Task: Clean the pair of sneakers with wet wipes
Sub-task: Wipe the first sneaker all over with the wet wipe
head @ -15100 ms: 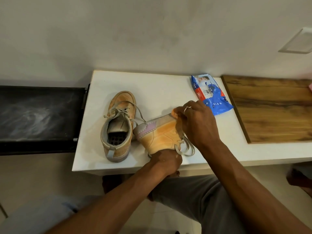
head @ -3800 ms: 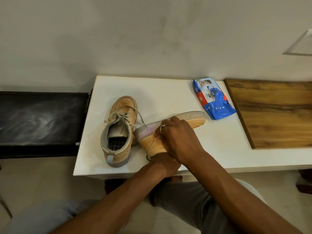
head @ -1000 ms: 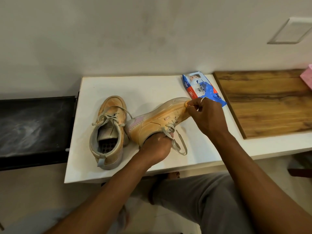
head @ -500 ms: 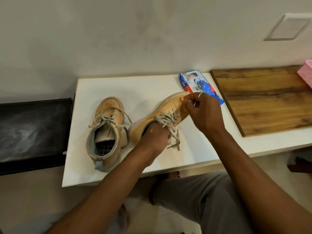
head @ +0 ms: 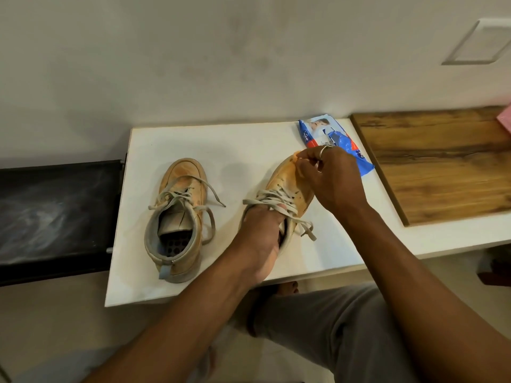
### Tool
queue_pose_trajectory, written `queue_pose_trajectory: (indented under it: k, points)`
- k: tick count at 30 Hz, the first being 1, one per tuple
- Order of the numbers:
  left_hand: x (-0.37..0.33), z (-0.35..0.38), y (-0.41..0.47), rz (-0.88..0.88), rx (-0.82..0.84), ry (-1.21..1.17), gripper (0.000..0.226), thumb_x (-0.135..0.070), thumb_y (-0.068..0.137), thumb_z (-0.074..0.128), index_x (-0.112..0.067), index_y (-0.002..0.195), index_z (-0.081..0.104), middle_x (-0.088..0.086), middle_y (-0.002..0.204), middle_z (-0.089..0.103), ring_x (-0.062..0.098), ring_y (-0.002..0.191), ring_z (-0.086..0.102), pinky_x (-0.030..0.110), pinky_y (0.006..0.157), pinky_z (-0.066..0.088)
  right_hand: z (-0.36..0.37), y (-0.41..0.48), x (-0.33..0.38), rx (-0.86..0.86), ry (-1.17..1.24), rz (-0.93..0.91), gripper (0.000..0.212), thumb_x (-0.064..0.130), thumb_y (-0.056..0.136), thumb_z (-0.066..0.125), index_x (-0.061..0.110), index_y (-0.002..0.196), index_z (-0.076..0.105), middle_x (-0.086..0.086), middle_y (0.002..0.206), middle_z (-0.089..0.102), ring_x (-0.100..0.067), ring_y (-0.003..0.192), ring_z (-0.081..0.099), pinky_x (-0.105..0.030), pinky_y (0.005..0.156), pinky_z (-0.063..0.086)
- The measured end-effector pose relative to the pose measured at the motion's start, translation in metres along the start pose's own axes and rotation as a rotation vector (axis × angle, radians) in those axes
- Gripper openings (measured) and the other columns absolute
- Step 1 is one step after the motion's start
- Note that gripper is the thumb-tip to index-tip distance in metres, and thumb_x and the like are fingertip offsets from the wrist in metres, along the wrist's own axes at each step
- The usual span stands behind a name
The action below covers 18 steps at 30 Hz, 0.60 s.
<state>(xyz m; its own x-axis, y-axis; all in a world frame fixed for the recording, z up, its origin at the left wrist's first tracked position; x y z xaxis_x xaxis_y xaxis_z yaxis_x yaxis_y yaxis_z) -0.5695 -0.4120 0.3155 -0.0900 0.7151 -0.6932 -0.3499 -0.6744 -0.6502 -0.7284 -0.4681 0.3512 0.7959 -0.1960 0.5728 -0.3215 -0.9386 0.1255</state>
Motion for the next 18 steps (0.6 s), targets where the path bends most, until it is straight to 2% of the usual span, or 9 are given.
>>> queue_pose_trajectory:
  k: [2,4,5,7,10,13,15,18]
  points:
    - [-0.002,0.002,-0.001,-0.024,0.020,-0.015,0.026,-0.004,0.097,0.043,0.004,0.118,0.056,0.013,0.108,0.061,0.023,0.099,0.062,0.035,0.093,0.049,0.009,0.002,0.000,0.070,-0.031,-0.023,0.027,0.034,0.095,0.060,0.024,0.118,0.069,0.006,0.104,0.068,-0.009,0.089,0.058,-0.028,0.079,0.054]
    - [-0.001,0.000,-0.003,-0.106,0.007,-0.015,0.018,-0.008,0.099,0.044,-0.003,0.101,0.061,0.021,0.123,0.060,0.032,0.117,0.058,0.040,0.103,0.045,0.022,0.003,0.002,0.182,-0.106,-0.067,0.028,0.033,0.096,0.058,0.025,0.121,0.068,0.005,0.108,0.068,-0.007,0.089,0.056,-0.026,0.078,0.050]
    - [-0.001,-0.002,-0.002,-0.127,-0.011,-0.041,0.020,-0.012,0.100,0.045,-0.004,0.100,0.062,0.022,0.124,0.061,0.033,0.119,0.057,0.040,0.104,0.046,0.028,0.003,0.003,0.245,-0.139,-0.078,0.029,0.031,0.096,0.058,0.026,0.123,0.066,0.004,0.110,0.067,-0.006,0.089,0.054,-0.023,0.076,0.046]
    - [0.002,-0.006,0.000,-0.129,-0.042,-0.139,0.027,-0.019,0.101,0.045,-0.003,0.109,0.065,0.022,0.119,0.064,0.033,0.115,0.061,0.040,0.100,0.050,0.040,0.003,0.005,0.342,-0.167,-0.081,0.032,0.028,0.097,0.058,0.024,0.127,0.063,0.002,0.113,0.065,-0.007,0.090,0.053,-0.021,0.077,0.043]
    - [0.004,-0.009,0.001,-0.097,-0.057,-0.179,0.026,-0.022,0.100,0.048,-0.008,0.112,0.066,0.019,0.115,0.067,0.031,0.112,0.063,0.039,0.096,0.052,0.045,0.007,0.010,0.355,-0.166,-0.064,0.031,0.026,0.096,0.059,0.022,0.127,0.063,0.000,0.114,0.065,-0.008,0.092,0.054,-0.021,0.082,0.046]
    - [0.005,-0.010,0.005,-0.095,-0.061,-0.184,0.025,-0.022,0.100,0.048,-0.009,0.110,0.067,0.020,0.112,0.067,0.031,0.103,0.066,0.039,0.096,0.053,0.046,0.005,0.016,0.369,-0.147,-0.071,0.028,0.024,0.095,0.058,0.021,0.123,0.066,0.000,0.111,0.064,-0.010,0.093,0.057,-0.023,0.083,0.049]
    - [0.005,-0.008,0.007,-0.100,-0.057,-0.165,0.024,-0.017,0.100,0.047,-0.003,0.101,0.067,0.026,0.107,0.064,0.029,0.094,0.060,0.040,0.099,0.050,0.049,-0.001,0.020,0.419,-0.112,-0.104,0.025,0.022,0.094,0.058,0.022,0.117,0.068,0.001,0.107,0.064,-0.013,0.094,0.059,-0.028,0.084,0.053]
    - [0.006,-0.007,0.010,-0.123,-0.076,-0.177,0.021,-0.012,0.099,0.046,-0.007,0.089,0.063,0.018,0.096,0.059,0.027,0.092,0.055,0.038,0.098,0.047,0.053,-0.001,0.020,0.445,-0.140,-0.110,0.025,0.026,0.093,0.059,0.024,0.116,0.069,0.002,0.107,0.063,-0.015,0.097,0.059,-0.031,0.086,0.053]
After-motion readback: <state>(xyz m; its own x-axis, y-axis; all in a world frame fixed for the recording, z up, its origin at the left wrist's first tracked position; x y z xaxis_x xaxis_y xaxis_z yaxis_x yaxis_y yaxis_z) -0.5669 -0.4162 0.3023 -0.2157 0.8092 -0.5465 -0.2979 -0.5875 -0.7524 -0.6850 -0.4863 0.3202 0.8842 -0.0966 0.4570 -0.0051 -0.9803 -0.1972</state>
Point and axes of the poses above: each hand's wrist, its own y-axis towards the middle knuckle, its own z-axis out of the palm, x = y × z, the point moved 5 cm from there along y, towards the middle knuckle
